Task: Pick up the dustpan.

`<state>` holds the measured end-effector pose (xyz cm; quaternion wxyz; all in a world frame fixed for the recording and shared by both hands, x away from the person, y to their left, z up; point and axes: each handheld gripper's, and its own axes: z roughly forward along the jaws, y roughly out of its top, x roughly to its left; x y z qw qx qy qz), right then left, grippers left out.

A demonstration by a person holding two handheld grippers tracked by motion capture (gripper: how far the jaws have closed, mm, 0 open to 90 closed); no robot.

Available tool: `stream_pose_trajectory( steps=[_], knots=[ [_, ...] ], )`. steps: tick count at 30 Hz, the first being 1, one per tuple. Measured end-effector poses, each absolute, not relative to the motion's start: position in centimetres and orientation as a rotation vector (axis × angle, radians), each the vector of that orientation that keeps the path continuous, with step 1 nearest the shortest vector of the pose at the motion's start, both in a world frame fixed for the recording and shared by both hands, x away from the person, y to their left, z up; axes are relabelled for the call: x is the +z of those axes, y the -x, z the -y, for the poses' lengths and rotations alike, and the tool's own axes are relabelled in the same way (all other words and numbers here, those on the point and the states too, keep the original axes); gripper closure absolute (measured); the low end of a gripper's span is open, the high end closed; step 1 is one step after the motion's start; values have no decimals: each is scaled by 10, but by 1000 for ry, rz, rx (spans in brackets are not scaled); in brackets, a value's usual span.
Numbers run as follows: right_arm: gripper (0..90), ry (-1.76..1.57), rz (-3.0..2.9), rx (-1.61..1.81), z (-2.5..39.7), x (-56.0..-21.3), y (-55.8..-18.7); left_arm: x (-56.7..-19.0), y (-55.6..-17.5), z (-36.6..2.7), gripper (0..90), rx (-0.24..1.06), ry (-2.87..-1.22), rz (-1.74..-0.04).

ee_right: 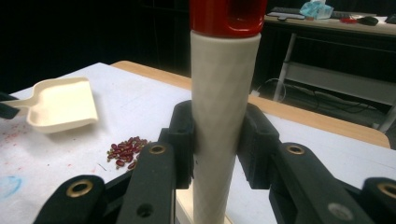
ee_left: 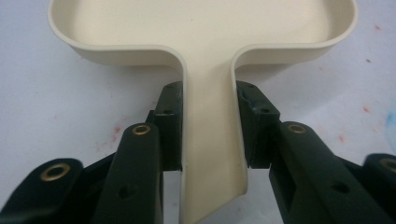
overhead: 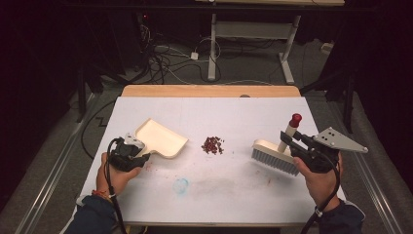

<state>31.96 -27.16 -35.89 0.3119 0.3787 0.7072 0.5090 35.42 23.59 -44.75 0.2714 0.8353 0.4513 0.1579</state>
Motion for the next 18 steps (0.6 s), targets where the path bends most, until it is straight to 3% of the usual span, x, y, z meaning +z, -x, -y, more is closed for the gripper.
stream_pose_trajectory(
  steps=[18],
  knots=[
    [696, -1028, -1880, 1338, 267, -365, -331, -437, -328, -227, 637, 336, -2335, -1059]
  ],
)
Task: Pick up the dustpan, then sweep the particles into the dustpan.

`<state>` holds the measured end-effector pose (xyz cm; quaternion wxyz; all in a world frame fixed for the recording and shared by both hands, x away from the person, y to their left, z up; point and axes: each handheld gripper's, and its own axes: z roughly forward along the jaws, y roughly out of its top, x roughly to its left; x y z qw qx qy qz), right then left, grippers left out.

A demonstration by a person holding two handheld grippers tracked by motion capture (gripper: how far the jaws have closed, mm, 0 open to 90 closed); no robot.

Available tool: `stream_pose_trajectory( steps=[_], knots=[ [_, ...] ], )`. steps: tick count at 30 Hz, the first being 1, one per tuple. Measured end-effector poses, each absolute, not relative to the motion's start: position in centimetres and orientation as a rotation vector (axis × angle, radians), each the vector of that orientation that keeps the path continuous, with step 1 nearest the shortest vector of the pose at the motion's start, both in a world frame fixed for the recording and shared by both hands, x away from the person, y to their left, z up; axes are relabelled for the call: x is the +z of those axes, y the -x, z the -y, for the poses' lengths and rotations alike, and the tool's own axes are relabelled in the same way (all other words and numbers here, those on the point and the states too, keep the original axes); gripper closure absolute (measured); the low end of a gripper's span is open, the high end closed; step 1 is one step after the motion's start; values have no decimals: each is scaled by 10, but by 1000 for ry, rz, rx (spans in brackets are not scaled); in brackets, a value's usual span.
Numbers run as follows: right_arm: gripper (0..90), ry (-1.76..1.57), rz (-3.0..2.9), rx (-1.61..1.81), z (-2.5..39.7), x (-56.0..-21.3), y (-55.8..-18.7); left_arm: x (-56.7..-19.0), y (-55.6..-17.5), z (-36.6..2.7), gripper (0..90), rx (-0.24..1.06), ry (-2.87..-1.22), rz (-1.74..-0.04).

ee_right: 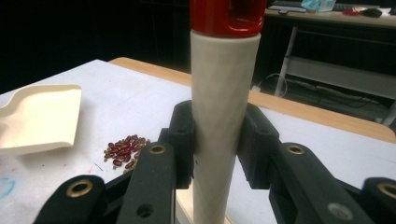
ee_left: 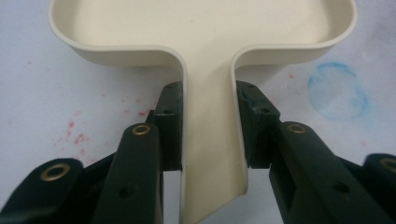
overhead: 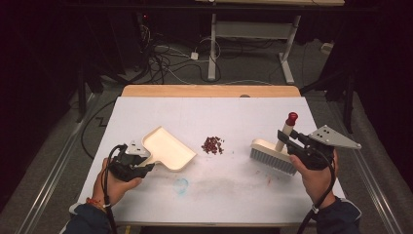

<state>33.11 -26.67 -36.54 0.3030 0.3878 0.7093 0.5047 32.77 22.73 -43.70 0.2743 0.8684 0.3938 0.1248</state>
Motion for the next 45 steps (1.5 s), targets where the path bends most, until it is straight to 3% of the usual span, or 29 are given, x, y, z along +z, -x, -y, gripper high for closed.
stream_pose_trajectory(
  steps=[11, 27, 35, 45],
  knots=[
    [696, -1035, -1880, 1349, 236, -369, -365, -444, -309, -226, 637, 285, -2413, -990],
    [696, -1117, -1825, 1244, 189, -373, -452, -449, -310, -216, 636, 259, -2474, -959],
    [696, -1110, -1792, 1215, 167, -376, -463, -450, -310, -208, 636, 257, -2483, -943],
    [696, -1066, -1807, 1324, 140, -386, -450, -454, -311, -196, 635, 249, -2487, -950]
  ],
)
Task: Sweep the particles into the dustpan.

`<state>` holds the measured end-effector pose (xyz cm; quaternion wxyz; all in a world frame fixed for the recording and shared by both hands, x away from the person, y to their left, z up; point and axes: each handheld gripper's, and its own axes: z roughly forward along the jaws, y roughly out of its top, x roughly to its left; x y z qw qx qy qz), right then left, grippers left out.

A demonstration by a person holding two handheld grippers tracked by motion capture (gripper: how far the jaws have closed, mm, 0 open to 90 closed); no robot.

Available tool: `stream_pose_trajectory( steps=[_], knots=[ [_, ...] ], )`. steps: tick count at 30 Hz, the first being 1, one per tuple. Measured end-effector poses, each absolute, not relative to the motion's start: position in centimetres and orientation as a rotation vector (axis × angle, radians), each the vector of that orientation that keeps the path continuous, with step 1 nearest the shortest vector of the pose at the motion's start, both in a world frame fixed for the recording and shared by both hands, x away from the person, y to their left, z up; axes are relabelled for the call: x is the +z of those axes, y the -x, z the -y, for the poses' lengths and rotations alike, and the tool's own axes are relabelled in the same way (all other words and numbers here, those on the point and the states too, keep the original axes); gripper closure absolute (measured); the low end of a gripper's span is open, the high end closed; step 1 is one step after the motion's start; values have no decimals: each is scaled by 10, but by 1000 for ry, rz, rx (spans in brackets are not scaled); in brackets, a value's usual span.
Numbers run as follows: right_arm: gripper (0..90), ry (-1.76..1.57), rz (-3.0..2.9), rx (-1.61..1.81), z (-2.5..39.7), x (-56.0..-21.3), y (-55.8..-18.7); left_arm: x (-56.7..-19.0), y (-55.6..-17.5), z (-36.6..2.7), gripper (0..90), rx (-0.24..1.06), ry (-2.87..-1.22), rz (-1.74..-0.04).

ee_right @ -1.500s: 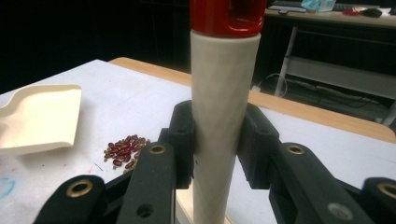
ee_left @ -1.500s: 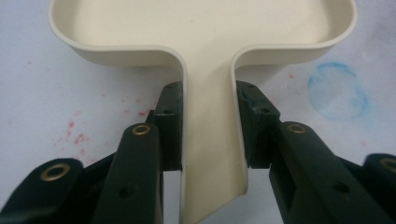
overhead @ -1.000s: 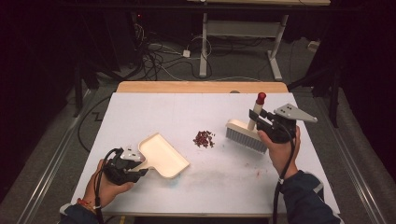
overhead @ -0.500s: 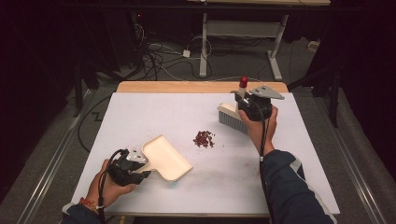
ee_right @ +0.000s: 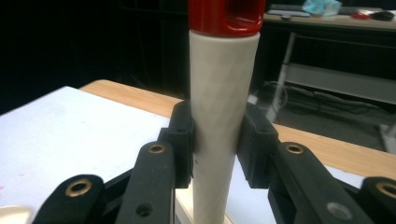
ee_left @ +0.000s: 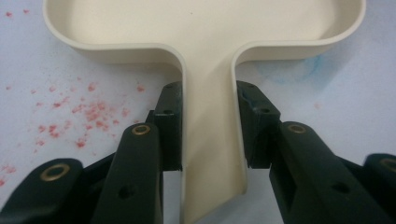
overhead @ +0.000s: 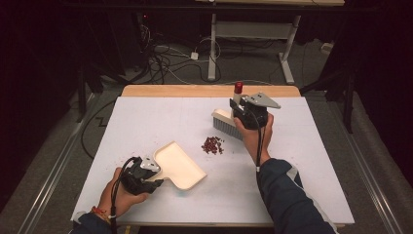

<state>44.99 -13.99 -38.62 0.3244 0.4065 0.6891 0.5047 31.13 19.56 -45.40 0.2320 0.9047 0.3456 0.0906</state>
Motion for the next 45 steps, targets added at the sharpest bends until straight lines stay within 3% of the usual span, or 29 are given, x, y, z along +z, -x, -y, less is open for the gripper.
stream_pose_trajectory(
  steps=[8, 20, 45],
  knots=[
    [694, -973, -1895, 1335, 122, -390, -429, -455, -311, -191, 635, 252, -2487, -956],
    [692, -973, -1903, 1385, 128, -393, -413, -455, -315, -178, 636, 243, -2492, -963],
    [689, -989, -1984, 1401, 121, -388, -411, -456, -336, -147, 636, 197, -2532, -1023]
  ],
)
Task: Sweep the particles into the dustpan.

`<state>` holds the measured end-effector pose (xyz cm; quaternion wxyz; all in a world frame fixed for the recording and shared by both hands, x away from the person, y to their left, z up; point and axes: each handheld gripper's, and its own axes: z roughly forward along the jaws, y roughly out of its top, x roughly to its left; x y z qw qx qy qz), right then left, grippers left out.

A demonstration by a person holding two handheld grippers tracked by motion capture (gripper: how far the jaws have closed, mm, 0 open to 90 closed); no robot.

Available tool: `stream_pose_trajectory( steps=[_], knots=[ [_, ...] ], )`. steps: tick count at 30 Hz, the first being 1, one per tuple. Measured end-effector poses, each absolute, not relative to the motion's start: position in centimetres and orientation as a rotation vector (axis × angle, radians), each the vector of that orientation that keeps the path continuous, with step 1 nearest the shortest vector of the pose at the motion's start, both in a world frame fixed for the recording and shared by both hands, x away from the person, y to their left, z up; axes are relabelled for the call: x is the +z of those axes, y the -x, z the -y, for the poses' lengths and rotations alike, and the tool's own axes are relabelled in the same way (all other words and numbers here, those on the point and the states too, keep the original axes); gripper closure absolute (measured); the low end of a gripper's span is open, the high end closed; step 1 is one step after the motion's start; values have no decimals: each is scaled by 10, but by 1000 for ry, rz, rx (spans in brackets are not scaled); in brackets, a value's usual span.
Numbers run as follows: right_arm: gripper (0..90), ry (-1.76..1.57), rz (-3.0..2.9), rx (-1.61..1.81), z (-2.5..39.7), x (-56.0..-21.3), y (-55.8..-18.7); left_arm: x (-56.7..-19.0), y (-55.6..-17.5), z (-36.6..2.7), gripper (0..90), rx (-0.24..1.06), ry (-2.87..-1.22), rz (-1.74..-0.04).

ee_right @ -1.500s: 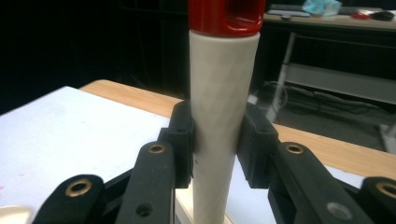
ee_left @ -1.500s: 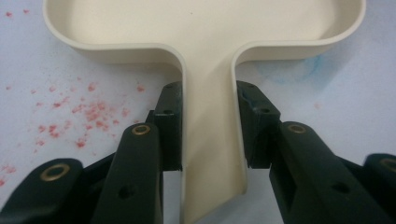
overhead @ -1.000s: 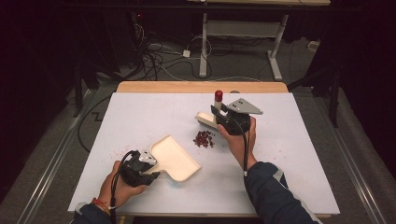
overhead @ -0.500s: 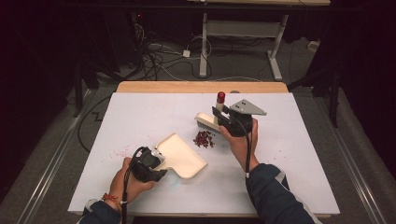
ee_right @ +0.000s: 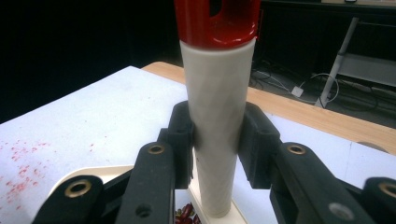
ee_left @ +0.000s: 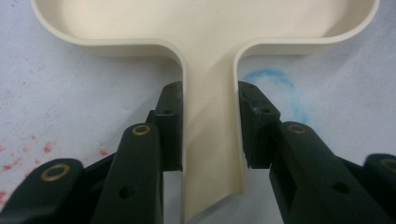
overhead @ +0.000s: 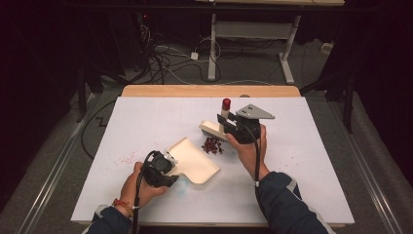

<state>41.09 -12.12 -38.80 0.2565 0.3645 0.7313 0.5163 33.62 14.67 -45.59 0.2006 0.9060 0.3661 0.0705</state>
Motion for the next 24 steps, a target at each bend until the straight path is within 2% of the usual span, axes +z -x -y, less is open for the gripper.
stream_pose_trajectory(
  steps=[24],
  knots=[
    [693, -987, -2038, 1449, 102, -383, -379, -459, -340, -129, 635, 193, -2534, -1033]
  ],
)
